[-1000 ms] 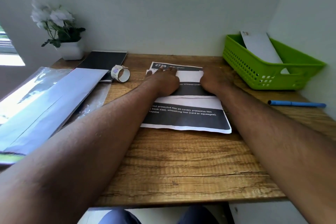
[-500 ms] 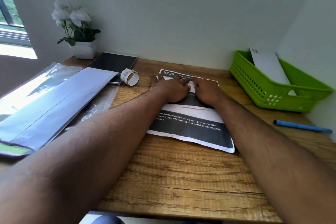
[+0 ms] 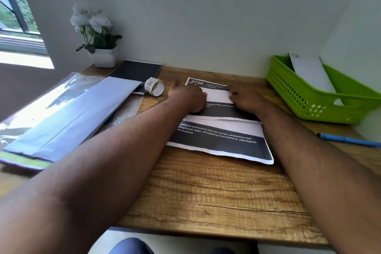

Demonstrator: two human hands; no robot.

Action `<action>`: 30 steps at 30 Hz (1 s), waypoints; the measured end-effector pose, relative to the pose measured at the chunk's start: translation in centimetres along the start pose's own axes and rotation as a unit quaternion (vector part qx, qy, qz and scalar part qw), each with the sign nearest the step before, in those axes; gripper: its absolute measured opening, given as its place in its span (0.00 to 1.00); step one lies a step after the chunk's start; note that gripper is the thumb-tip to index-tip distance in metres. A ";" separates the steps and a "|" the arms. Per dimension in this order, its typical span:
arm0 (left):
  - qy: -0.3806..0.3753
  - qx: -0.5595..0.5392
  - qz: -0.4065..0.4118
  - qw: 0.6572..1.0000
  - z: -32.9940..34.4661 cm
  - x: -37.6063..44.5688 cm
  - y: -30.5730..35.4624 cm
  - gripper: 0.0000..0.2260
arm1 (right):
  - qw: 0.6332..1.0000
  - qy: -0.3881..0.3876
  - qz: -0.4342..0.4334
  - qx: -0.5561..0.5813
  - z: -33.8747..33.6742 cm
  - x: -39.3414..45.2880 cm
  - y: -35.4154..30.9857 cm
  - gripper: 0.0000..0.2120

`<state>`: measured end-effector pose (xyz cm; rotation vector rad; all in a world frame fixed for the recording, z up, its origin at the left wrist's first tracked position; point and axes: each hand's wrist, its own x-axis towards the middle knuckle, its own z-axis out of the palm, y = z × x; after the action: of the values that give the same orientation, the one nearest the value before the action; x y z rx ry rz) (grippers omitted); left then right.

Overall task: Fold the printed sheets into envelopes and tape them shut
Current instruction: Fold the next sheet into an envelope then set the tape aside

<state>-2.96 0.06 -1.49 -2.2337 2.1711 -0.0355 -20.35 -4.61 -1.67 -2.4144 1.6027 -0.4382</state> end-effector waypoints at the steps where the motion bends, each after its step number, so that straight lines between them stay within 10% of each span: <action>1: 0.001 0.004 0.004 1.000 -0.1 -0.1 -0.2 0.25 | 1.000 0.003 -0.004 0.010 -0.1 0.0 0.1 0.12; 11: 0.059 -0.004 0.004 0.998 -0.1 -0.4 -0.3 0.21 | 0.997 0.017 0.028 0.076 -2.4 -1.0 1.3 0.04; 30: 0.154 -0.053 0.038 0.986 -0.1 -0.7 0.4 0.31 | 0.993 -0.059 0.093 0.045 -4.5 -1.4 -0.7 0.21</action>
<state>-3.41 0.73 -1.41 -2.3350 2.4618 -0.2891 -21.90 -3.07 2.59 -2.1589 1.6978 -0.3220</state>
